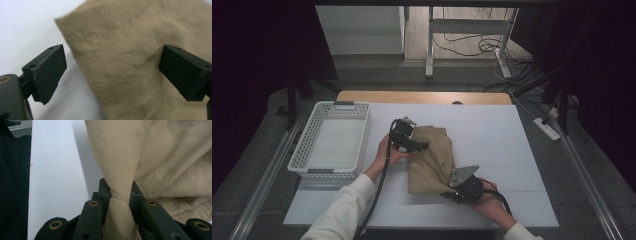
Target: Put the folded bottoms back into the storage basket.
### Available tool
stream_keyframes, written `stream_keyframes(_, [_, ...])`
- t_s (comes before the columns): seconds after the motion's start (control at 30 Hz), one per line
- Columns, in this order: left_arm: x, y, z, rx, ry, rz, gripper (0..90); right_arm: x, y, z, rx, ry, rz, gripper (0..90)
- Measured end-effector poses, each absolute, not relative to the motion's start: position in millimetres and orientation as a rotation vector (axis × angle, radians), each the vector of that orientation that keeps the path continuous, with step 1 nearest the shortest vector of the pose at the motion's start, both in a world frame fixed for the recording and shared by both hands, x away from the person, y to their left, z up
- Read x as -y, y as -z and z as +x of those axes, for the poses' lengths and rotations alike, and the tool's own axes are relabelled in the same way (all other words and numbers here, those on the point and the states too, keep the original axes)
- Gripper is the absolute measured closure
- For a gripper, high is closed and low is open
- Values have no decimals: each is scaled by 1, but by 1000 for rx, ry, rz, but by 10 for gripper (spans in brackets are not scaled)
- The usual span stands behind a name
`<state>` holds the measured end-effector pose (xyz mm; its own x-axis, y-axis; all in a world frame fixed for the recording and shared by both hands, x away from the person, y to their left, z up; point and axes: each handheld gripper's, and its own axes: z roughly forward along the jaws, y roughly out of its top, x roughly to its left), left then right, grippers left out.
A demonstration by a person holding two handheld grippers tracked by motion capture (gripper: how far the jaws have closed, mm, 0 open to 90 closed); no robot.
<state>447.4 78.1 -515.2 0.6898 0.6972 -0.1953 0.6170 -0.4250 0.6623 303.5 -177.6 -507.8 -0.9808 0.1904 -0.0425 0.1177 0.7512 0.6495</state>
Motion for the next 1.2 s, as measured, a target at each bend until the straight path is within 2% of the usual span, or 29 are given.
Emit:
stream_keyframes(0.17, [-70, 524, 449, -995, -109, 2206, 71, 177, 508, 303, -2840, -1035, 250, 773])
stream_keyframes(0.43, [-66, 532, 448, -974, -92, 2227, 131, 177, 508, 303, -2846, -1028, 255, 772])
stream_keyframes(0.7, [-68, 530, 446, -910, -54, 2222, 358, 177, 509, 304, -2846, -1023, 257, 772])
stream_keyframes(0.77, [-71, 529, 445, -903, -47, 2211, 443, 177, 509, 304, -2844, -1026, 258, 772])
stream_keyframes(0.8, [-72, 528, 445, -895, -47, 2212, 443, 177, 509, 304, -2843, -1027, 258, 772])
stream_keyframes(0.83, [-73, 527, 445, -888, -47, 2215, 503, 177, 508, 304, -2842, -1027, 259, 772])
stream_keyframes(1.2, [-77, 521, 438, -838, -64, 2199, 654, 178, 508, 303, -2830, -1026, 259, 772])
